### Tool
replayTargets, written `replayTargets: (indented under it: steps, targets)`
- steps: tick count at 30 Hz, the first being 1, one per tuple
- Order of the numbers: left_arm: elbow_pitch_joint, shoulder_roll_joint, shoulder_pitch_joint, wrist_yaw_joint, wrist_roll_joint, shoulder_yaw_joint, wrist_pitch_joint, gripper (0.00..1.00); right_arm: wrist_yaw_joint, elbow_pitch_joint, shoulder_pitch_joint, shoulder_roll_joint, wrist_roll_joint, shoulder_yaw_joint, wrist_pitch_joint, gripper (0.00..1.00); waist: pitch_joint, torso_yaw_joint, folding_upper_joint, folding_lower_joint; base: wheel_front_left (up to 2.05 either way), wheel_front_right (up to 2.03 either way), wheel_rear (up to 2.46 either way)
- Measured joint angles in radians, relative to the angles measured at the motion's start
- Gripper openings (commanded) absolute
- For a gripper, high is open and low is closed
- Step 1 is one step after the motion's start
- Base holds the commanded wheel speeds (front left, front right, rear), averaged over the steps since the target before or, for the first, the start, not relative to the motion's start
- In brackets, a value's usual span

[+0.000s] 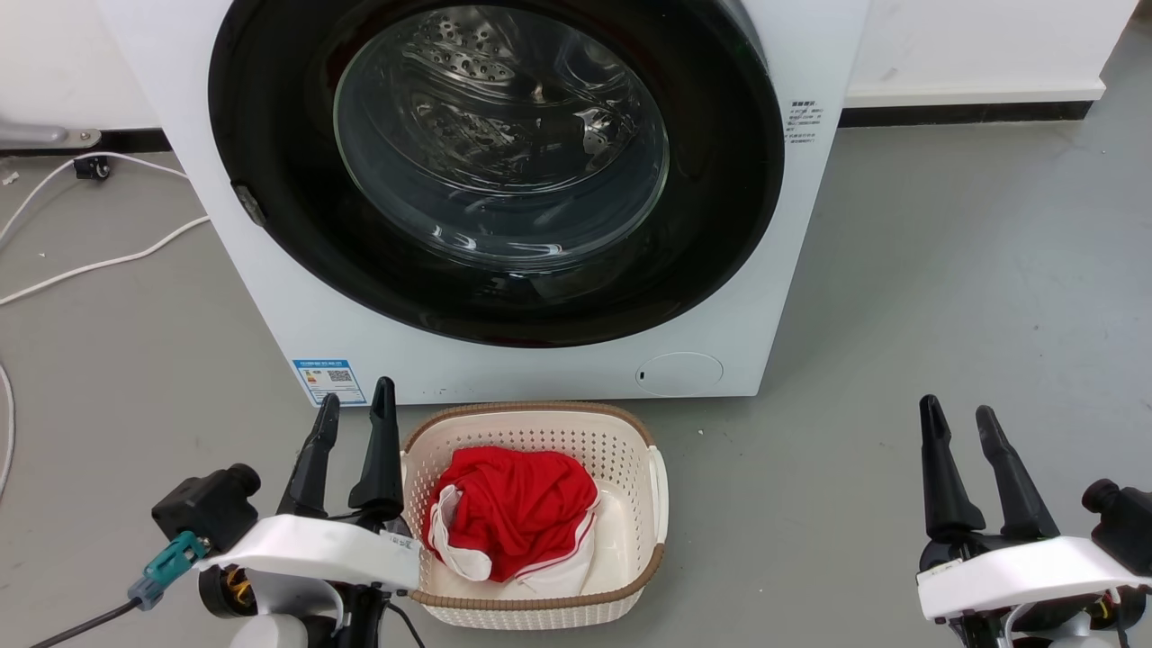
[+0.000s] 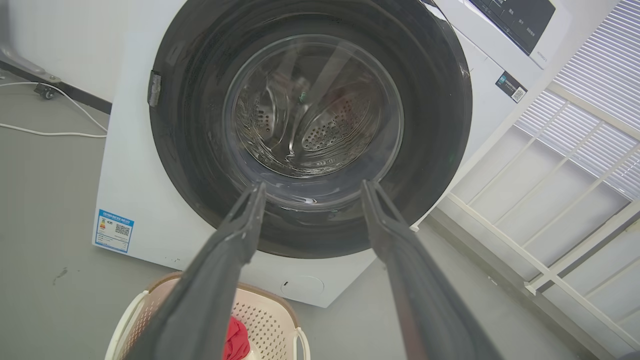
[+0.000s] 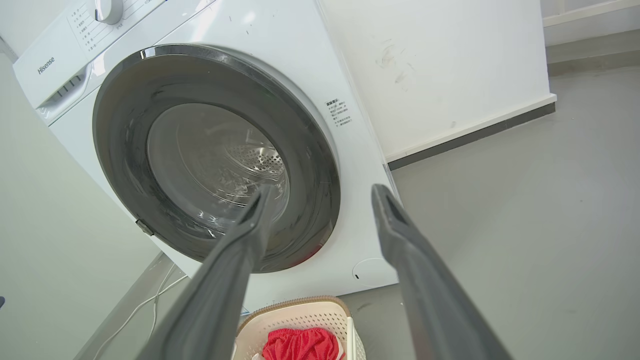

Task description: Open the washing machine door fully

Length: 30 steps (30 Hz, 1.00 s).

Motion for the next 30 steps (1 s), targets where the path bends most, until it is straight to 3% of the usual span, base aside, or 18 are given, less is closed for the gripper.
replayTargets:
  steps: [30]
  targets:
    - [-0.015, 0.0, 0.005, 0.037, 0.316, -0.043, -0.07, 1.0, 0.0, -0.023, 0.019, 0.001, -0.315, 0.024, -0.026, 1.0, 0.009, 0.002, 0.0, 0.0, 0.0, 0.0, 0.0]
